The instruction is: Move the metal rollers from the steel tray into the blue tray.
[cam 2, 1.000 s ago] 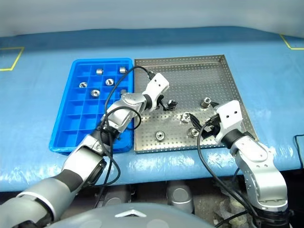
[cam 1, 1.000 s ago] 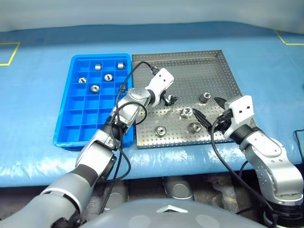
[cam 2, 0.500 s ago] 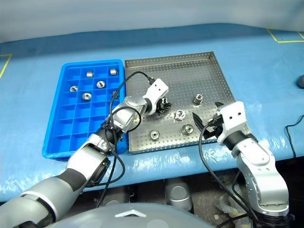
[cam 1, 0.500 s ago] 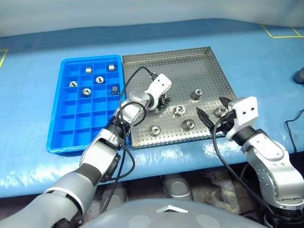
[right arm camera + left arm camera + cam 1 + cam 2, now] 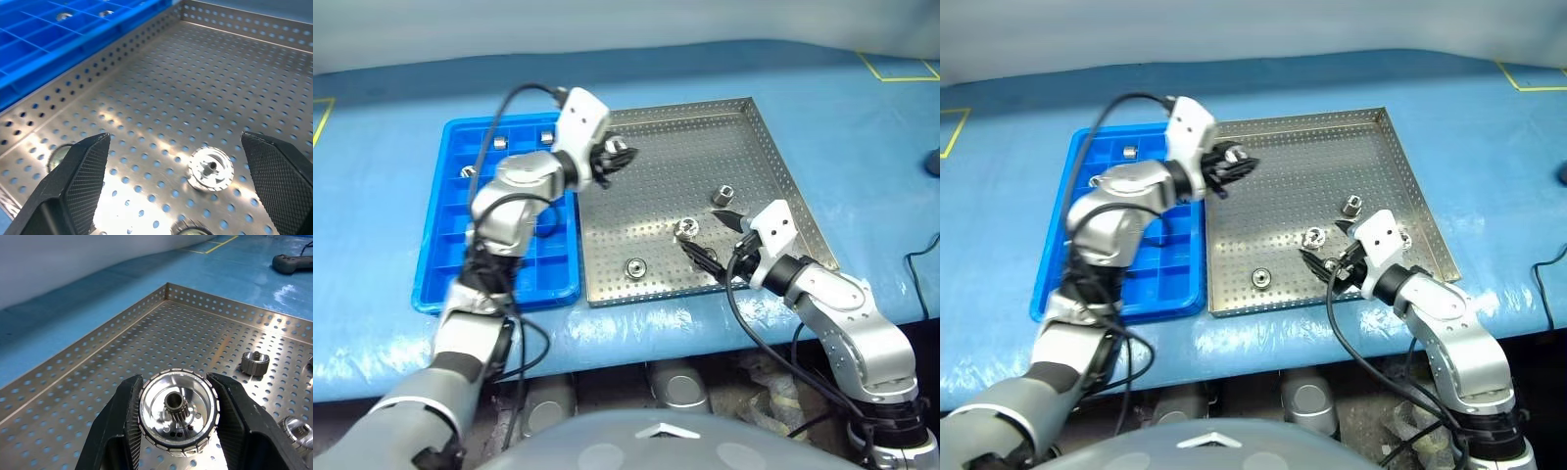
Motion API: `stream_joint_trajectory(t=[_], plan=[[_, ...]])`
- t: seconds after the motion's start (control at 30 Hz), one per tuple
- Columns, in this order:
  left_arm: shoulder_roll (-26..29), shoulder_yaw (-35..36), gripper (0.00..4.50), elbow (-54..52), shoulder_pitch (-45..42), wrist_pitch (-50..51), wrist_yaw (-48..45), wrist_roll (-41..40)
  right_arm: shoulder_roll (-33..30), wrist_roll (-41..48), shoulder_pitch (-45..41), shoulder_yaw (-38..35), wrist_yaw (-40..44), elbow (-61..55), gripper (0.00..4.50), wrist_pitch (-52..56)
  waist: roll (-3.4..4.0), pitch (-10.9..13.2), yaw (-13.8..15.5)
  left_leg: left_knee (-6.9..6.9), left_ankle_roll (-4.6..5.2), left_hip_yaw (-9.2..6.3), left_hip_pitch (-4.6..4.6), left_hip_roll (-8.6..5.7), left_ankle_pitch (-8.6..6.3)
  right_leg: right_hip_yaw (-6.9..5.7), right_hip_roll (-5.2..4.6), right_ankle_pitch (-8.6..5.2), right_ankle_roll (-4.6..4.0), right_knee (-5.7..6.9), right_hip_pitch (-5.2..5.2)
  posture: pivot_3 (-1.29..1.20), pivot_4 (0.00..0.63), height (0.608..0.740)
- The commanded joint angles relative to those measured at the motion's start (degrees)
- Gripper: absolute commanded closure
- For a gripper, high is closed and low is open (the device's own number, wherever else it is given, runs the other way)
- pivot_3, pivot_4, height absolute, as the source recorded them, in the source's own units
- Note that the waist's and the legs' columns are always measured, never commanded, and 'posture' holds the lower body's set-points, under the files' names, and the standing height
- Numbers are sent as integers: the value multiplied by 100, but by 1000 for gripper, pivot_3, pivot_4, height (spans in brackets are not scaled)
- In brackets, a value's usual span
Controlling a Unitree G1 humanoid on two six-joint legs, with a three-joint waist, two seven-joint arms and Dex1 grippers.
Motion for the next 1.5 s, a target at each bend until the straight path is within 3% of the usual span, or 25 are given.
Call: stream_joint_trajectory(t=[0.03,0.13,0.23,0.37,0.47,0.67,0.9,1.03,1.2,1.37,1.5], plan=[[643,580,2731,-1109,669,647,340,153,94,437,-342,334,340,-319,0,43,0,1,48,0,0,0,0,0,0,0,0,0,0,0,0,-38,150,740],[1113,1201,2731,-1610,1368,1088,562,174,196,490,-754,724,496,-180,0,66,-8,7,163,-2,0,-1,0,5,0,-3,2,-1,-3,1,-3,12,150,740],[1202,1491,2731,-1766,1673,1368,850,179,273,350,-1073,993,485,67,0,64,-18,11,453,5,-1,-10,-3,3,1,-18,-3,-1,-4,1,0,58,150,740],[957,1517,2731,-1726,1758,1499,1275,249,289,316,-1282,1144,529,237,0,26,-18,11,787,9,-4,-21,-4,-6,2,-33,-13,-3,-7,-10,11,90,150,740],[638,1425,2731,-1523,1767,1366,1504,252,280,276,-1361,1181,562,316,0,-19,-19,11,883,8,-4,-22,-10,-9,2,-37,-18,-1,-8,-17,12,96,150,740],[396,1170,2731,-1097,1725,1164,1606,265,263,186,-1386,1207,555,309,0,-28,-19,10,846,2,-5,-27,-6,-4,3,-41,-13,9,-30,-9,9,82,150,740],[308,1461,607,-1096,1610,832,1761,148,243,202,-1186,1007,339,120,0,28,-19,10,811,3,-5,-25,-6,-1,3,-41,-12,4,-27,-6,7,49,150,740],[-68,1453,607,-1460,1462,525,1186,-642,196,165,-1064,883,170,-14,0,64,-19,10,822,5,-6,-24,-8,-3,3,-41,-13,4,-27,-7,8,18,150,740],[-240,860,607,-1514,1212,254,554,-1149,121,168,-716,573,-120,-335,0,148,-18,10,770,6,-6,-23,-11,-7,3,-40,-16,4,-27,-11,9,-50,150,740],[184,288,607,-1555,1324,415,263,-1121,70,135,-385,409,-367,-580,0,191,-12,6,537,4,-6,-20,-7,-4,3,-35,-12,-4,-14,-7,8,-94,150,740],[672,534,607,-1676,1626,767,440,-1068,71,176,-229,292,-481,-693,0,227,-11,7,357,4,-5,-16,-1,2,3,-31,-7,-4,-13,3,6,-93,150,740]])
